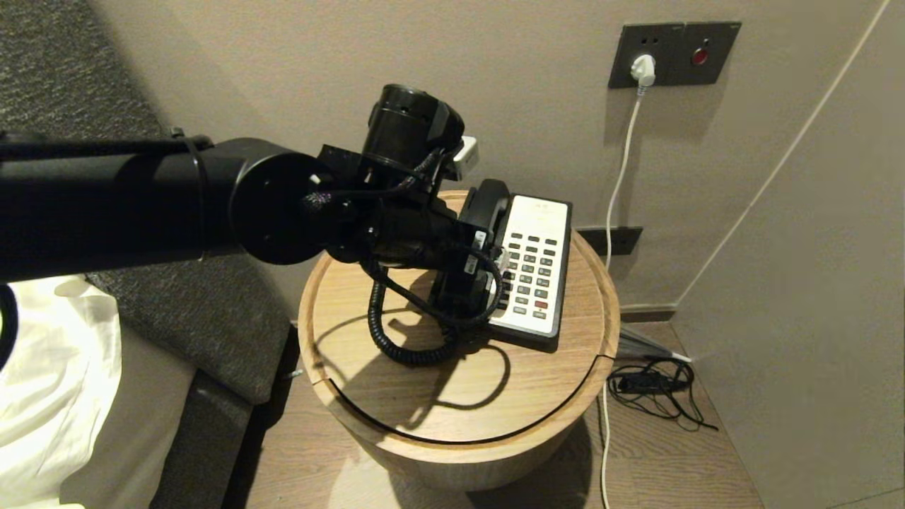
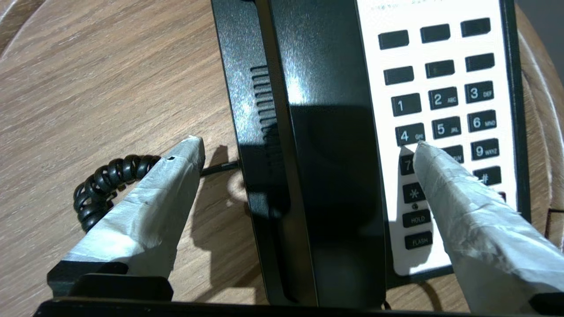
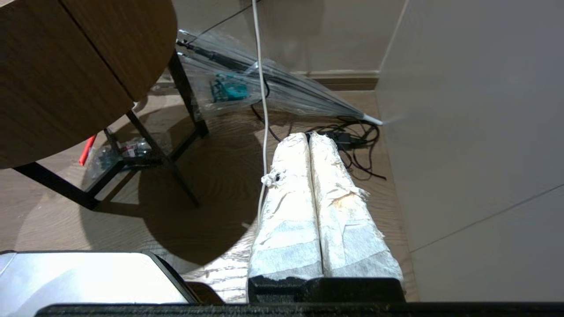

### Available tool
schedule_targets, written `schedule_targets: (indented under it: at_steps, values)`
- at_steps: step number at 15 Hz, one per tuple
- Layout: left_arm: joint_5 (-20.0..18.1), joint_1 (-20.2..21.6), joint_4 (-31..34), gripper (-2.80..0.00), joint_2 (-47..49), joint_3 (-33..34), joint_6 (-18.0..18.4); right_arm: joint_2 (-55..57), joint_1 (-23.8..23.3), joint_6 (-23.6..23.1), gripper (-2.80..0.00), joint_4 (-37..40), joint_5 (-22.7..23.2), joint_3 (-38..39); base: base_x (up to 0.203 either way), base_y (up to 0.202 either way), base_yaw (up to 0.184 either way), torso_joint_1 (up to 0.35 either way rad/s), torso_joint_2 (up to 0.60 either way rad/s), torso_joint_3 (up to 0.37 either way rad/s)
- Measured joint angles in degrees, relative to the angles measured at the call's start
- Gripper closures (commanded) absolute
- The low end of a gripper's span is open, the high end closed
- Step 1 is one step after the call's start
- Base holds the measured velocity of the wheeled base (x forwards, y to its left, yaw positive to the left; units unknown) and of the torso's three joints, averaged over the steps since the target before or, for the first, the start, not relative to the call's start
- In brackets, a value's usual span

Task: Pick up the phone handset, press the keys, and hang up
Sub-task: Pick up the desk phone handset

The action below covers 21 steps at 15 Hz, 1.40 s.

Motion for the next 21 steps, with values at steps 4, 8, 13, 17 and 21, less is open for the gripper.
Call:
schedule_targets:
  at_steps: [4,8,13,17,21]
  values:
    - [0.45,-0.06,0.01,-2.80,0.77,-0.75,-0.27,0.00,0.00,-0.02,0.00,0.02,-0.05,0.00,0.000,0.000,0.000,0.000,0.00,0.000]
    - [0.50,-0.04,0.15,-2.80,0.99,-0.80,-0.34,0.00,0.00,0.00,0.00,0.02,0.00,0.00,0.000,0.000,0.000,0.000,0.00,0.000]
    - [0.55,-0.02,0.39,-2.80,0.82,-0.64,0.27,0.00,0.00,-0.02,0.00,0.02,-0.02,0.00,0.000,0.000,0.000,0.000,0.00,0.000]
    - [1.10,0.24,0.44,-2.80,0.67,-0.12,1.20,0.00,0.00,0.00,0.00,0.02,-0.02,0.00,0.000,0.000,0.000,0.000,0.00,0.000]
    - [1.74,0.30,-0.40,-2.80,0.88,-0.36,0.27,0.00,0.00,0.00,0.00,0.02,0.02,0.00,0.000,0.000,0.000,0.000,0.00,0.000]
